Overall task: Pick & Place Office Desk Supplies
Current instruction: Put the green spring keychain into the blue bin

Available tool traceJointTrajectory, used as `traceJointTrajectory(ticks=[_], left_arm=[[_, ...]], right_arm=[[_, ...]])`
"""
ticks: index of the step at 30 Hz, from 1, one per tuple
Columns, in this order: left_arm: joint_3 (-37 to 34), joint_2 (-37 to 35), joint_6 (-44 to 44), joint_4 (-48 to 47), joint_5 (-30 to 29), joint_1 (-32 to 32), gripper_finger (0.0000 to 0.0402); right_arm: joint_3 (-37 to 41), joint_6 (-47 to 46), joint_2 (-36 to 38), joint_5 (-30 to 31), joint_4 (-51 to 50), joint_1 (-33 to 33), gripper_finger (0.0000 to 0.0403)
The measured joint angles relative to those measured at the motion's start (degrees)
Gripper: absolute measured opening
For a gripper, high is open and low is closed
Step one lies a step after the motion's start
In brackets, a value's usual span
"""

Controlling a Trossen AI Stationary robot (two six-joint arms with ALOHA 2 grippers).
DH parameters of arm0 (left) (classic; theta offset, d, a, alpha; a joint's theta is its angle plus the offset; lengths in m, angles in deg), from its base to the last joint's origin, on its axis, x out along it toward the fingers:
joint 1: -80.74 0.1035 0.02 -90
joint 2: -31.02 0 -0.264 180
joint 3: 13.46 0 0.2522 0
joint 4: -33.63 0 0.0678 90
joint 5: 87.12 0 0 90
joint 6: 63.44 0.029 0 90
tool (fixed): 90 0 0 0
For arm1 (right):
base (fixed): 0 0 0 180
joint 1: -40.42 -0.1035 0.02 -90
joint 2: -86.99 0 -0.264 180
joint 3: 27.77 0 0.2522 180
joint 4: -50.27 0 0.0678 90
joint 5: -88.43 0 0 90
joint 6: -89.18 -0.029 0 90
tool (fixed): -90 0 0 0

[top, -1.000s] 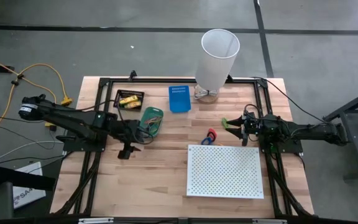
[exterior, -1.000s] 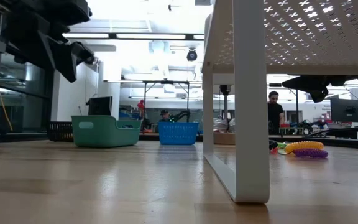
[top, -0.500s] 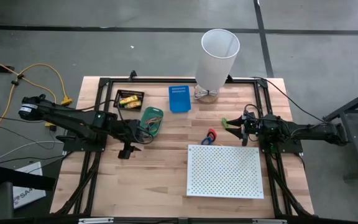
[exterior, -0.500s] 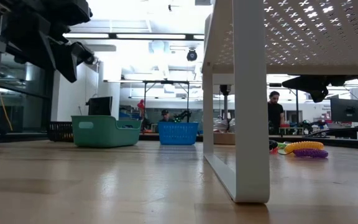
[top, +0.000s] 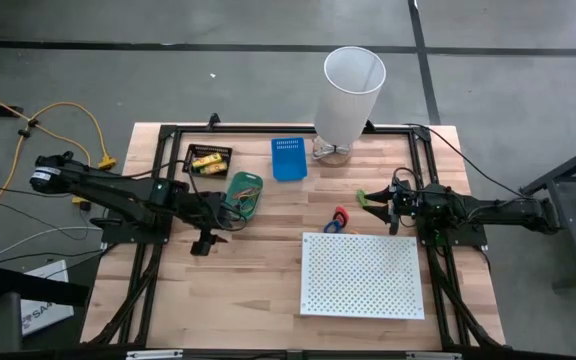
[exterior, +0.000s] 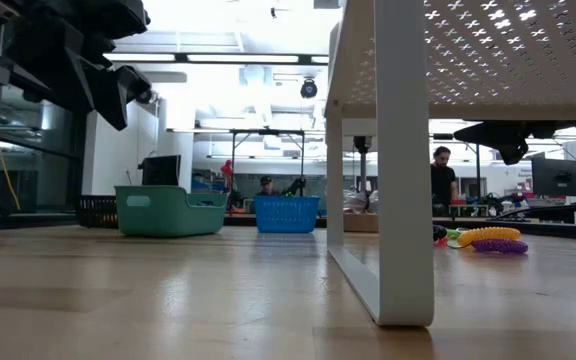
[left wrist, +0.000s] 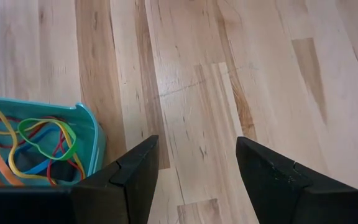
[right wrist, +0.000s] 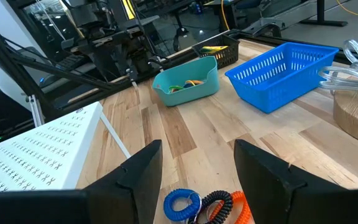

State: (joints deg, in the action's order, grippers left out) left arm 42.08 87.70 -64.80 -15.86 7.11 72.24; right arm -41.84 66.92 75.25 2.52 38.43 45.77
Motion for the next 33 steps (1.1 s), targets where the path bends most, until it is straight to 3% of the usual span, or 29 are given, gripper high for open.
traceJointTrajectory(ticks=[20,29,33], left_arm=[[0.00,-0.02,0.17,0.00,0.02,0.00,0.0207],[0.00,-0.01,0.46,0.00,0.02,0.00,0.0207],[0.00,0.01,0.00,0.00,0.02,0.02,0.0207]], right_arm=[[0.00,-0.03,0.01,-0.21,2.80,0.01,0.0188],[-0.06,4.74,0.01,-11.25,10.41,-0.01,0.0188],[-0.31,7.99,0.01,-12.65,9.37,0.02,0.0188]])
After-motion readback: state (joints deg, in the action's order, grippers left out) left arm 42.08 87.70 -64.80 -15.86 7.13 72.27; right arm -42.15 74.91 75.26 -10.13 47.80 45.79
